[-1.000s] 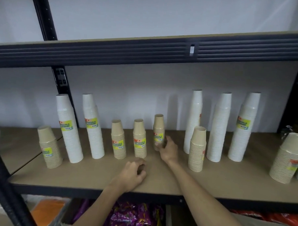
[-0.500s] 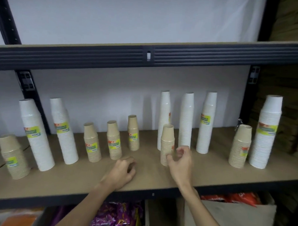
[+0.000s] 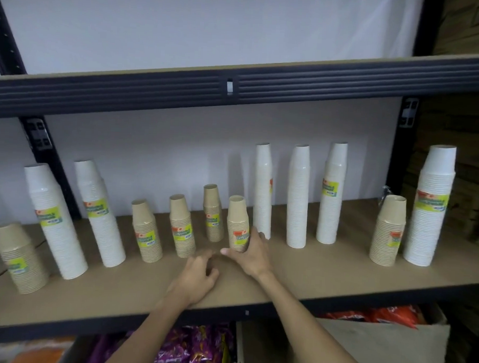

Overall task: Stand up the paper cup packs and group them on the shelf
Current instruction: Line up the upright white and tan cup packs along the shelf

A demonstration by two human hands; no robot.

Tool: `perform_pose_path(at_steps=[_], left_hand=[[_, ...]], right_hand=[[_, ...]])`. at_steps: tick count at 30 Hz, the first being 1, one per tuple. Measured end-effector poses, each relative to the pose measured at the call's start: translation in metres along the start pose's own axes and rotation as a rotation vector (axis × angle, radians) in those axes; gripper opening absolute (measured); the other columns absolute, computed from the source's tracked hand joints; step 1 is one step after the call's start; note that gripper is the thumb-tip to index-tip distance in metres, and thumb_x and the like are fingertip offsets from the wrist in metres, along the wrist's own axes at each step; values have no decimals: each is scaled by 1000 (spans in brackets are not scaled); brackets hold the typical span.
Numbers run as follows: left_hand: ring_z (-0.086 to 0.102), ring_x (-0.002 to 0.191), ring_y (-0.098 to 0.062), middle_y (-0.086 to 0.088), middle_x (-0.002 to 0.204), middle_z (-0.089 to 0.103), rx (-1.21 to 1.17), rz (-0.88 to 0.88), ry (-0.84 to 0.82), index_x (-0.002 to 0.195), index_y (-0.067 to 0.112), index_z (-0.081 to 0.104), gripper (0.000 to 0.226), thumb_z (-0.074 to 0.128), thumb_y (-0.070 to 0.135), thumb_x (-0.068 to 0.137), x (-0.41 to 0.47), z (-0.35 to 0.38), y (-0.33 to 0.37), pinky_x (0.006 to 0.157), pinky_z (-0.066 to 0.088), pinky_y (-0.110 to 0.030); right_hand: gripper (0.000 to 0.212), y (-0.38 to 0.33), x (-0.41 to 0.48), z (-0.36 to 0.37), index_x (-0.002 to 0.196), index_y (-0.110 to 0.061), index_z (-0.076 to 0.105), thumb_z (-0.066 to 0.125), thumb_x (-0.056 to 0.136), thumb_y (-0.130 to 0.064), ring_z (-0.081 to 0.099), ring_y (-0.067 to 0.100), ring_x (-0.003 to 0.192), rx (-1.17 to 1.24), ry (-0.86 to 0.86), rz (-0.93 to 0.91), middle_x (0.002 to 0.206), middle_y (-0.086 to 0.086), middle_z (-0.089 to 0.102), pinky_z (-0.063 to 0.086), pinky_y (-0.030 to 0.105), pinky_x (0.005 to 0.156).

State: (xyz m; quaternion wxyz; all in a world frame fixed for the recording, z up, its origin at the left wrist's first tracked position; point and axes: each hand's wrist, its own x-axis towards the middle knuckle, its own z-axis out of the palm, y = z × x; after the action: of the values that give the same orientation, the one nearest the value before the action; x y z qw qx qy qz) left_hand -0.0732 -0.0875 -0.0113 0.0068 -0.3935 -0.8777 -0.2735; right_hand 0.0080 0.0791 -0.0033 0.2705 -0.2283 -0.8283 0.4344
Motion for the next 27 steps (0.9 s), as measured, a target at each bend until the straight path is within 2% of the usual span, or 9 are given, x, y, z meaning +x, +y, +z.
perform_pose_path(at_steps=[2,5,10,13,16,18,21,24,27], left_hand=[[49,121,-20,-1,128,57,7,25,-4,133,21,53,46,54,30,88,0,1,1,103,39,-31],[51,120,-19,-2,129,56,10,61,0,130,13,57,42,56,22,89,3,2,2,105,37,-27],[54,111,-18,-1,117,58,6,67,-6,122,14,63,38,55,25,86,1,-1,3,100,40,-27],[54,110,-15,3,117,57,7,60,-29,123,17,62,47,47,35,82,0,-3,3,101,42,-30],[53,110,-13,6,119,56,-1,54,-37,124,19,60,51,44,40,81,0,-2,1,100,44,-33],[53,112,-14,5,121,55,-1,58,-38,125,18,60,48,47,38,83,0,-1,0,101,44,-34],[51,114,-15,3,122,55,-13,71,-7,127,16,59,42,53,29,87,3,2,-1,103,41,-31],[51,112,-14,4,120,55,-12,86,21,128,15,58,39,55,24,90,7,5,-3,100,40,-27],[51,112,-15,3,119,55,-13,95,24,128,13,59,38,55,22,91,8,8,-5,100,39,-26]], right_hand=[[80,5,0,-3,125,-23,49,88,60,-48,51,10,102,35,-66,-19,115,-1,55,46,29,88],[67,13,1,-4,114,-22,53,89,60,-33,62,18,106,21,-72,-20,110,-2,64,51,33,89],[79,-1,2,6,103,-25,45,80,45,-66,61,24,103,-169,35,34,109,1,62,52,42,83],[83,-4,3,7,107,-23,45,77,48,-72,61,26,107,-232,32,55,115,2,63,53,41,83],[93,-1,2,4,115,-21,47,75,47,-78,60,23,110,-157,24,41,117,3,61,52,40,88],[90,3,0,-6,124,-17,48,82,57,-67,58,19,110,36,36,56,120,3,58,51,31,89],[62,11,-7,-23,118,-17,51,81,74,-49,60,16,101,282,208,61,112,1,59,48,22,80],[53,20,-2,-25,124,-12,51,76,84,-37,58,22,109,277,314,60,114,4,59,49,31,92],[64,13,12,-20,140,-10,42,73,86,-24,54,25,118,166,314,85,128,8,55,42,33,102]])
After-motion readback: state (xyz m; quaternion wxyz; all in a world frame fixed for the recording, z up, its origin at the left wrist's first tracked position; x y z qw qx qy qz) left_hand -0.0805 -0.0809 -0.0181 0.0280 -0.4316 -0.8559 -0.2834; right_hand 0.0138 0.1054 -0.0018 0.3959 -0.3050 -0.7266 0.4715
